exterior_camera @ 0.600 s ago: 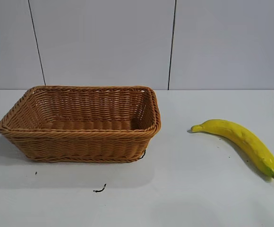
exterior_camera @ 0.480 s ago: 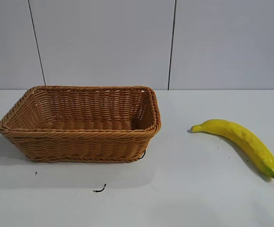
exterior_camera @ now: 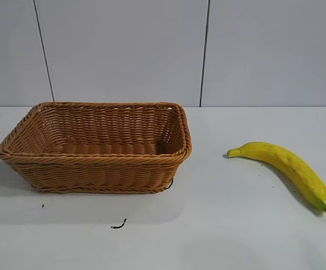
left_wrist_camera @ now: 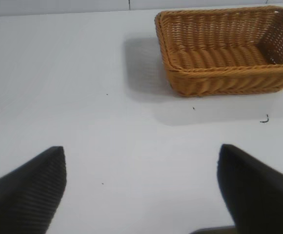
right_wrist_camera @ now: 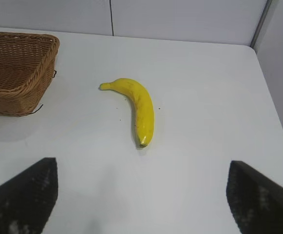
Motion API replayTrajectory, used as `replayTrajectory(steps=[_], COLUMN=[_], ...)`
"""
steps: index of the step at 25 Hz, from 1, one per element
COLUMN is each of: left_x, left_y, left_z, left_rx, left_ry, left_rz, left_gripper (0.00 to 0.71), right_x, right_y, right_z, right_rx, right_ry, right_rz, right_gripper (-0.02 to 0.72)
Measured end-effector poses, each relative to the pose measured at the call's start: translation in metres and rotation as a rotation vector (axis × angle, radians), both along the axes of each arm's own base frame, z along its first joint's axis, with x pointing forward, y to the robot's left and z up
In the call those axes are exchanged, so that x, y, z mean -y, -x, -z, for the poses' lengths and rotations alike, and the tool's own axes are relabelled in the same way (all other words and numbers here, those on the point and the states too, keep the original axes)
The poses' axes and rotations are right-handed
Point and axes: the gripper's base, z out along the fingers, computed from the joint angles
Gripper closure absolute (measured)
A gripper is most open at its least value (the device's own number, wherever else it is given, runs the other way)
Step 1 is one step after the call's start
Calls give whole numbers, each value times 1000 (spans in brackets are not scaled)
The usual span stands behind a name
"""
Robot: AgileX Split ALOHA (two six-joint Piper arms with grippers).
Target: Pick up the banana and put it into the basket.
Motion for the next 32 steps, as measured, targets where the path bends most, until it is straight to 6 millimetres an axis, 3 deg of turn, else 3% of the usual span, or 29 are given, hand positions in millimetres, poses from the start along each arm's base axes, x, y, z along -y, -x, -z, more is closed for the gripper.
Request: replayTrajectory(steps=[9,14,23,27,32], left_x=[0,0,0,0,0], left_y=[0,0,0,0,0], left_z=[0,0,0,0,0], left_rx=[0,0,0,0,0], left_ry=[0,0,0,0,0], left_rz=[0,0,0,0,0], left_gripper=[75,75,75,75,75], right_x=[7,11,18,11,-17], right_y=[-106,-173,-284,-315,-332], right_z=[-22,-14,2,16,40], right_rx=[-323,-467,-543,-556,-590], right_ry=[-28,-37,-7,37,128], right_rz=[-2,-2,-48,-124,-261], right_gripper=[69,69,69,69,69])
